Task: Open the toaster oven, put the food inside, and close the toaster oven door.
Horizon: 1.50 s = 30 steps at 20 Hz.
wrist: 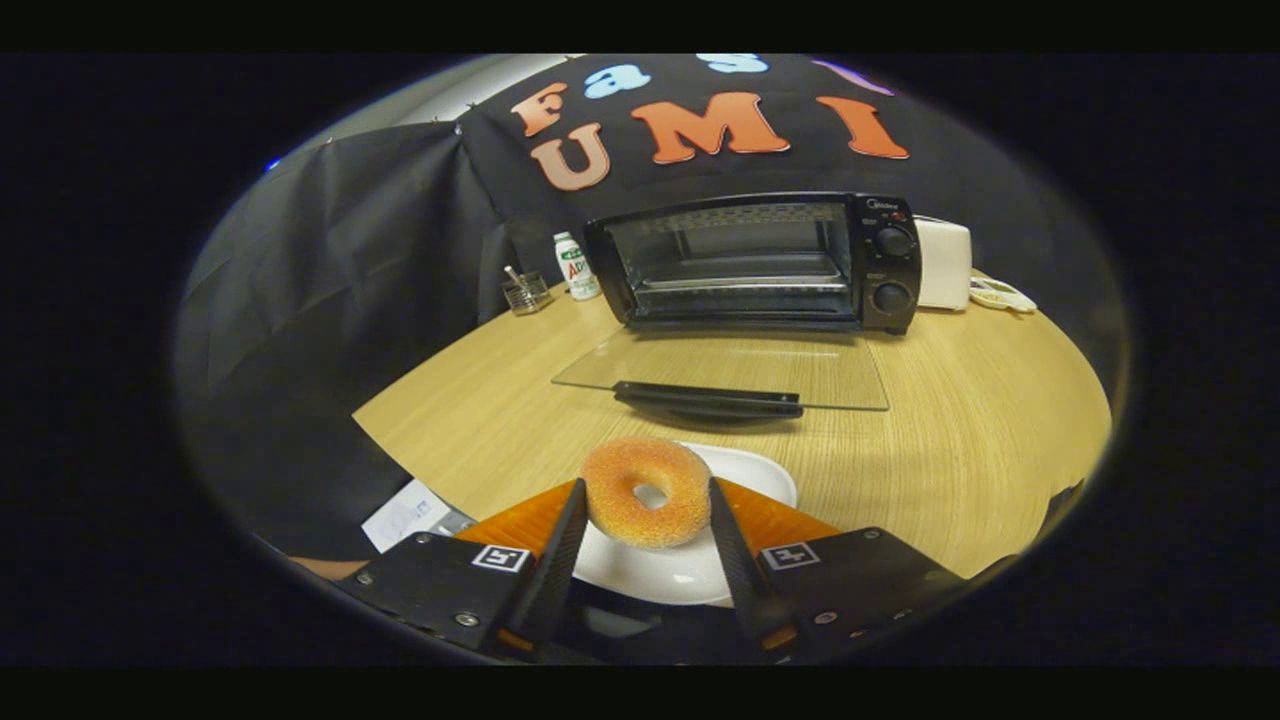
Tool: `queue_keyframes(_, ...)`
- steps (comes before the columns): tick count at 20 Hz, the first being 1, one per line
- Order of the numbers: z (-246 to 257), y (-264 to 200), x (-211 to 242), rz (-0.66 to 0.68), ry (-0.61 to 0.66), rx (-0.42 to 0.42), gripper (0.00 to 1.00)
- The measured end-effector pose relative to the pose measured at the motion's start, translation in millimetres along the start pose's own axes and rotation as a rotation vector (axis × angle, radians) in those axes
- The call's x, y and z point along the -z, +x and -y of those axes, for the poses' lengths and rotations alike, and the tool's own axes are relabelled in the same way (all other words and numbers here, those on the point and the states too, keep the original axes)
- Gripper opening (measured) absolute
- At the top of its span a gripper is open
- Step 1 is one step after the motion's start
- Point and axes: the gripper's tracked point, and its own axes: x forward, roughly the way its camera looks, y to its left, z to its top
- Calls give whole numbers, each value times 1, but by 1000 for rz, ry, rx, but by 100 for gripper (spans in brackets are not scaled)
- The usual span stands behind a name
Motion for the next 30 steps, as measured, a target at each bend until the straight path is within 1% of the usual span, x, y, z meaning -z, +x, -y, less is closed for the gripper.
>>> queue_keyframes(2, -3, 4, -16, 44, 39, -16, 69)
queue_keyframes(5, -9, 9, -45, 114, 140, -60, 69)
queue_keyframes(8, -7, 19, -72, 169, 235, -82, 69)
queue_keyframes(11, 3, 32, -95, 217, 292, -57, 69)
queue_keyframes(14, 9, 50, -116, 247, 357, -54, 69)
queue_keyframes(21, 38, 96, -155, 307, 538, 14, 69)
queue_keyframes(24, 57, 114, -164, 318, 587, 72, 69)
queue_keyframes(27, 63, 129, -176, 338, 638, 86, 69)
queue_keyframes(30, 66, 141, -185, 364, 632, 115, 69)
